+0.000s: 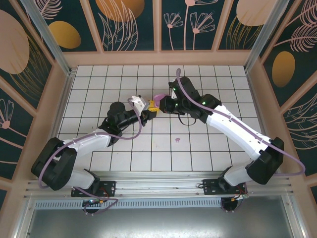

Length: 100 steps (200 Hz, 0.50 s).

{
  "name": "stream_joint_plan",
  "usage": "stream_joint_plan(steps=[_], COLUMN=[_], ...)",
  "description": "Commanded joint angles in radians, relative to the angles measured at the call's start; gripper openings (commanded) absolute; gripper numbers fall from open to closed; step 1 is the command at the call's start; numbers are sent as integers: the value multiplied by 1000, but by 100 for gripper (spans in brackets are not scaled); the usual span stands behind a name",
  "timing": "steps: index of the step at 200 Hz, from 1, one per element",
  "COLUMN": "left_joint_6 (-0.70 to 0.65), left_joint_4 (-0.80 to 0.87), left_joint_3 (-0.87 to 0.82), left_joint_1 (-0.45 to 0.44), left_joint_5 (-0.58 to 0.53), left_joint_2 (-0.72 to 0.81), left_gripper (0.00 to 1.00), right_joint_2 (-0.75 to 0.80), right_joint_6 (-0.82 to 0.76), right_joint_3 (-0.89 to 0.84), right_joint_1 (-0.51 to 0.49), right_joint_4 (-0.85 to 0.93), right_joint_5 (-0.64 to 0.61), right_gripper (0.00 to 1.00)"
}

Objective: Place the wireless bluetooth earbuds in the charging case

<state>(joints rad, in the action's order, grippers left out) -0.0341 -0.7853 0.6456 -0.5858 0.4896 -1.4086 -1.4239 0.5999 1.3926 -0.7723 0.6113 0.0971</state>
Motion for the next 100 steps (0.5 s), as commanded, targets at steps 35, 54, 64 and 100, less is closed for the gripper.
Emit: stream_joint_plan(steps=[35, 54, 64, 100], left_joint_6=[-10, -7, -8, -3], left_joint_4=[-57, -57, -57, -58], left_joint_3=[20, 17, 15, 8], left_joint_1=[-9, -9, -9, -9], left_joint_5=[25, 25, 26, 28], left_joint_2=[0, 2, 5, 9], left_gripper=[5, 5, 5, 5], right_joint_2=[-32, -47, -51, -58], right_joint_6=[-25, -26, -28, -28], right_joint_3=[48, 46, 45, 45], right_joint_1=[-5, -6, -8, -5], right_joint_4=[6, 7, 10, 11], right_joint_5=[-19, -13, -13, -29], right_gripper=[16, 16, 16, 17])
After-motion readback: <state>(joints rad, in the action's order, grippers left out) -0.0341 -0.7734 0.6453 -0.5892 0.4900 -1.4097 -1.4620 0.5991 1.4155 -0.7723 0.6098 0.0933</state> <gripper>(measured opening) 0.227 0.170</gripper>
